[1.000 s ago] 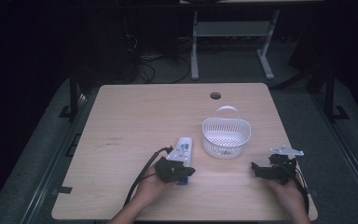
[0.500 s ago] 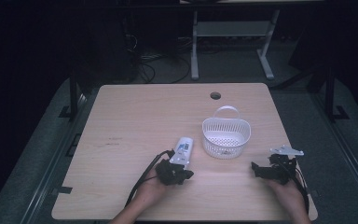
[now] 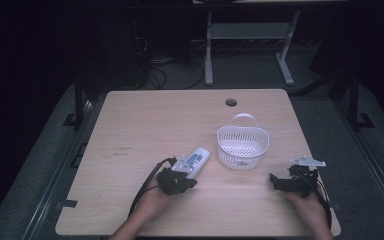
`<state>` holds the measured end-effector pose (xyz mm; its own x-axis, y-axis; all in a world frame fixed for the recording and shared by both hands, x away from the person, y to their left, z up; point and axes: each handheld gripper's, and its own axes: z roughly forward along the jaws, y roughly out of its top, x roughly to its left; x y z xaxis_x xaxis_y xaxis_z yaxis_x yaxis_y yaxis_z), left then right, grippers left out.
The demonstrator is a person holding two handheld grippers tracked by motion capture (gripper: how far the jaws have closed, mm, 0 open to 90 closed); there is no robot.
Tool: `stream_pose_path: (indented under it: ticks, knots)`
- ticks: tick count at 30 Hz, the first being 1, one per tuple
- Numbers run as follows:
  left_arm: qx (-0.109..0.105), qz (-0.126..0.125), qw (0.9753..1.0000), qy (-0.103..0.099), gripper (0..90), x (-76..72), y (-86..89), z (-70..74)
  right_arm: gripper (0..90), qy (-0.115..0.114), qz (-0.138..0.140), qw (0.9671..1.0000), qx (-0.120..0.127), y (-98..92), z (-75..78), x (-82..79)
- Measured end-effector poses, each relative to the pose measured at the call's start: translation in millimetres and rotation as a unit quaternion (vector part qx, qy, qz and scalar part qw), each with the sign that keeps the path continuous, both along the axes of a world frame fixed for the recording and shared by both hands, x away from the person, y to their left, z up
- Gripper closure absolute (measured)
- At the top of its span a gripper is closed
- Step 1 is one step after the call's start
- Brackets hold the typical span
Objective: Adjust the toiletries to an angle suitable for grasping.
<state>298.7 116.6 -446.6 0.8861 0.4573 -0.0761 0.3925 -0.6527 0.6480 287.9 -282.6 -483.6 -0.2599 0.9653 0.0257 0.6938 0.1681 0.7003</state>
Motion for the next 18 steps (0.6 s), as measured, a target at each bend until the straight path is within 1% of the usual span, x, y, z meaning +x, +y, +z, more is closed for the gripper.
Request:
stream_pose_path:
  ticks: [3, 4, 6, 9, 10, 11, 13, 16, 18]
  knots:
    - [0.005, 0.009, 0.9999, -0.001, 90.0, 1.8, 7.3, -0.4, 1.0, 0.000, 0.000, 1.0000, 0.000, 0.0, 0.0, 0.0]
    - [0.005, 0.009, 0.9999, -0.001, 90.0, 1.8, 7.3, -0.4, 1.0, 0.000, 0.000, 1.0000, 0.000, 0.0, 0.0, 0.0]
    - [0.007, 0.013, 0.9999, 0.001, 90.0, 3.8, 14.6, 0.1, 1.0, 0.000, 0.000, 1.0000, 0.000, 0.0, 0.0, 0.0]
    - [0.005, 0.023, 0.9997, 0.003, 90.0, 5.4, 20.0, 0.6, 1.0, 0.000, 0.000, 1.0000, 0.000, 0.0, 0.0, 0.0]
    - [0.005, 0.023, 0.9997, 0.003, 90.0, 5.4, 20.0, 0.6, 1.0, 0.000, 0.000, 1.0000, 0.000, 0.0, 0.0, 0.0]
    - [0.008, 0.027, 0.9996, 0.002, 90.0, 7.5, 25.1, 1.2, 1.0, 0.000, 0.000, 1.0000, 0.000, 0.0, 0.0, 0.0]
    - [0.006, 0.032, 0.9994, 0.003, 90.0, 8.7, 28.7, 1.1, 1.0, 0.000, 0.000, 1.0000, 0.000, 0.0, 0.0, 0.0]
    - [0.013, 0.041, 0.9991, 0.002, 90.0, 11.2, 35.6, 2.0, 1.0, 0.000, 0.000, 1.0000, 0.000, 0.0, 0.0, 0.0]
    - [0.013, 0.047, 0.9988, 0.002, 90.0, 12.5, 39.0, 2.1, 1.0, 0.000, 0.000, 1.0000, 0.000, 0.0, 0.0, 0.0]
